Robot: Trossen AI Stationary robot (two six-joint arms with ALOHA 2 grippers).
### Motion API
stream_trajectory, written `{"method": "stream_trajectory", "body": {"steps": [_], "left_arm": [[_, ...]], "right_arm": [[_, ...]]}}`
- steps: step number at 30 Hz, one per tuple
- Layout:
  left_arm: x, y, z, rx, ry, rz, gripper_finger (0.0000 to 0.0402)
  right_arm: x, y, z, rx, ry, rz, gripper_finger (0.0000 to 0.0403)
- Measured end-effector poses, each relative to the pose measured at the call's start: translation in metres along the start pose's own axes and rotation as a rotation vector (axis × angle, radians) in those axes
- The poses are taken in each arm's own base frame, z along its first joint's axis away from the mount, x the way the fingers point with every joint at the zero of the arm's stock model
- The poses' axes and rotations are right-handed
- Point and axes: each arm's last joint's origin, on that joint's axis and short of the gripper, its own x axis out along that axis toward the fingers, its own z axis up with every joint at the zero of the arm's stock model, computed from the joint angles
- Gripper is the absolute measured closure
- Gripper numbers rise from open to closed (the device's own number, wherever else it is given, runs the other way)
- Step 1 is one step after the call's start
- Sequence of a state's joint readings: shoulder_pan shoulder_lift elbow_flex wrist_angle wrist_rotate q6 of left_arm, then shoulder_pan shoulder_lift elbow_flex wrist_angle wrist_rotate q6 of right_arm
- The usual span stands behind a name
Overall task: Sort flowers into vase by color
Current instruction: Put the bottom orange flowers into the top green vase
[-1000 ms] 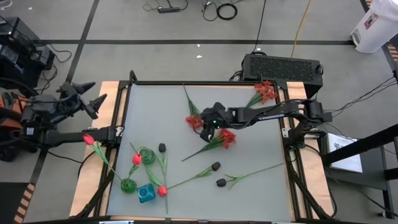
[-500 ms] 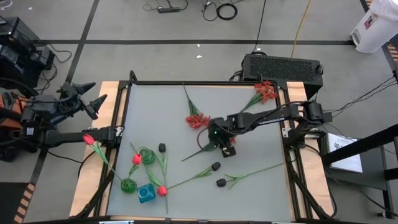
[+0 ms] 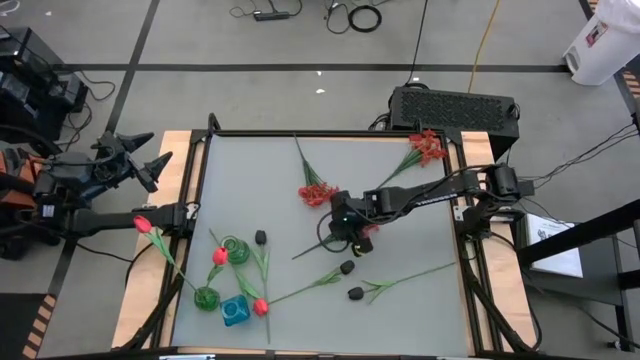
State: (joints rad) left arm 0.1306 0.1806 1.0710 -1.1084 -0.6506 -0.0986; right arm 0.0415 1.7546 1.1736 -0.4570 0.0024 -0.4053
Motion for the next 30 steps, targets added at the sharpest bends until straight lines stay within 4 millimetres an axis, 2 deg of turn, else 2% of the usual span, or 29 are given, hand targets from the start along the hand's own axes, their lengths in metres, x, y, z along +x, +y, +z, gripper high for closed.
{"method": "stream_trajectory", "body": {"steps": [23, 27, 30], "left_arm": [[0.0, -0.001, 0.0, 0.002, 0.004, -0.025, 0.0023], [0.0, -0.001, 0.0, 0.001, 0.004, -0.026, 0.0023], [0.0, -0.001, 0.0, 0.001, 0.004, -0.026, 0.0023]], "right_arm": [[0.057, 0.008, -0.016, 0.021, 0.13, 0.064, 0.0267], [0.057, 0.008, -0.015, 0.02, 0.129, 0.058, 0.0284], [0.056, 0.008, -0.015, 0.018, 0.124, 0.053, 0.0317]]}}
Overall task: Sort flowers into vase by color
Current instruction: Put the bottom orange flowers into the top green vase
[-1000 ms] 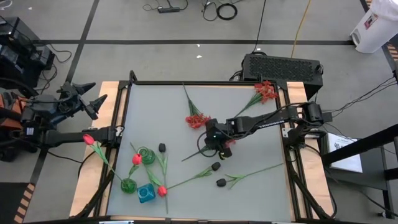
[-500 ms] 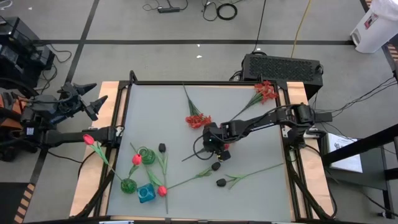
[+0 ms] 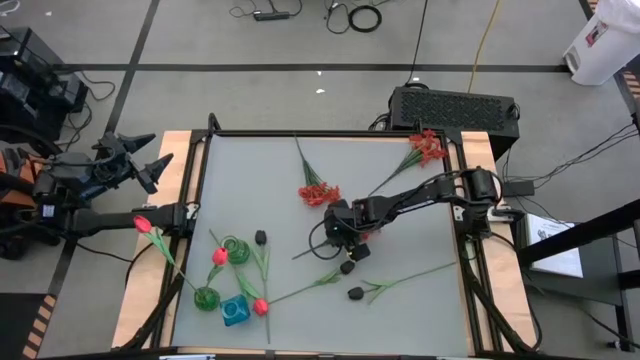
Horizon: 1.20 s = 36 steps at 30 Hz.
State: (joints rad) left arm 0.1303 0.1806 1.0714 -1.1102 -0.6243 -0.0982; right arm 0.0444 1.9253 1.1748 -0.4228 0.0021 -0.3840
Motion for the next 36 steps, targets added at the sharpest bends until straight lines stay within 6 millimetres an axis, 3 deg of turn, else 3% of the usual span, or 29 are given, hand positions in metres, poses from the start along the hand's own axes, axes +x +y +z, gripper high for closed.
{"method": "stream_trajectory", "body": {"steps": [6, 21, 29, 36], "left_arm": [[0.0, 0.0, 0.0, -0.001, 0.0, 0.0, 0.0023], [0.001, -0.001, 0.002, 0.021, -0.01, 0.0, 0.0023], [0.007, -0.007, 0.017, 0.117, -0.017, 0.017, 0.0023], [0.021, -0.017, 0.031, 0.239, -0.005, 0.038, 0.0023]], "right_arm": [[-0.003, -0.005, 0.004, 0.007, -0.007, -0.015, 0.0393], [-0.042, -0.024, 0.024, 0.019, 0.207, -0.242, 0.04], [-0.078, -0.05, 0.052, 0.245, 0.08, -0.407, 0.04], [-0.117, -0.066, 0.077, 0.343, -0.058, -0.447, 0.04]]}}
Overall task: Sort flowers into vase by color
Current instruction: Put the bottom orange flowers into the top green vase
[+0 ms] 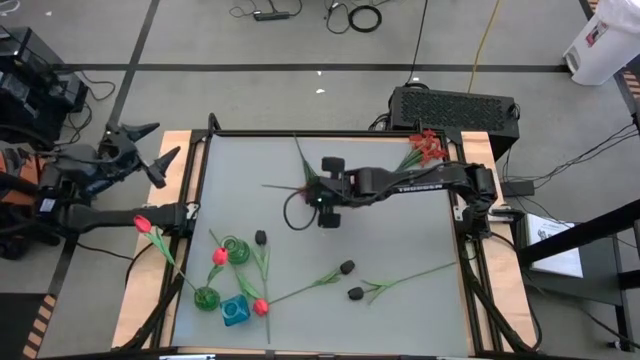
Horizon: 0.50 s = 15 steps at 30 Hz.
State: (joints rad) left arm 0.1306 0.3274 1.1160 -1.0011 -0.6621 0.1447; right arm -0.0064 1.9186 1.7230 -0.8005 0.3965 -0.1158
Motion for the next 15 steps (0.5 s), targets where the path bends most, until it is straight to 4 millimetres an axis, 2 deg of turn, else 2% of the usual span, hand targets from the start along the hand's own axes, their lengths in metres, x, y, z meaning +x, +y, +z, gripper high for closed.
{"method": "stream_trajectory", "body": {"steps": [8, 15], "left_arm": [[0.03, -0.022, 0.014, 0.186, 0.097, -0.044, 0.0023], [0.07, -0.054, 0.022, 0.338, 0.241, -0.114, 0.0023]], "right_arm": [[-0.034, -0.018, 0.03, 0.06, -0.144, -0.014, 0.04], [-0.039, -0.021, 0.033, 0.069, -0.156, -0.013, 0.04]]}}
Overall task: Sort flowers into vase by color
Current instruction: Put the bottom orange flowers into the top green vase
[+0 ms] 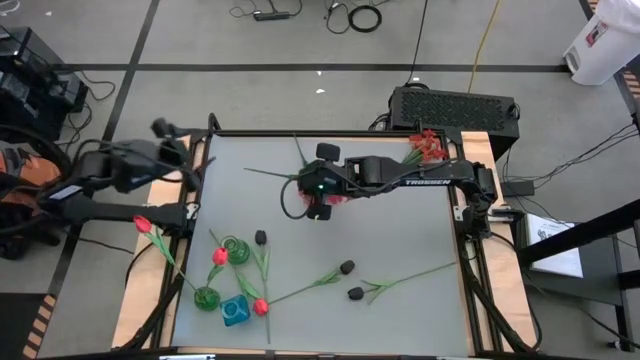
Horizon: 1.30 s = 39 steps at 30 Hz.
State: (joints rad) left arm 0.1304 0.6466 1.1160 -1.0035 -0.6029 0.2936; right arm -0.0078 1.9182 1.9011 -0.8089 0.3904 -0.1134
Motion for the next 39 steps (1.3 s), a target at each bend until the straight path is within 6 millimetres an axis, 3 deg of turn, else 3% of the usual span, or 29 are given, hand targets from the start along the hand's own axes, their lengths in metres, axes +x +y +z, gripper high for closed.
{"method": "stream_trajectory", "body": {"steps": [8, 16, 29, 39], "left_arm": [[0.041, -0.023, 0.019, 0.191, 0.14, -0.047, 0.0023], [0.067, -0.039, 0.03, 0.261, 0.201, -0.061, 0.0023], [0.086, -0.048, 0.047, 0.286, 0.135, -0.044, 0.0023], [0.094, -0.052, 0.058, 0.294, 0.046, -0.074, 0.0023]], "right_arm": [[0.0, 0.0, -0.006, 0.042, 0.055, 0.004, 0.0398], [0.004, -0.009, -0.007, 0.089, 0.067, -0.013, 0.0397], [0.014, -0.038, -0.013, 0.154, 0.089, -0.028, 0.0397], [0.017, -0.044, -0.011, 0.16, 0.051, 0.056, 0.0397]]}}
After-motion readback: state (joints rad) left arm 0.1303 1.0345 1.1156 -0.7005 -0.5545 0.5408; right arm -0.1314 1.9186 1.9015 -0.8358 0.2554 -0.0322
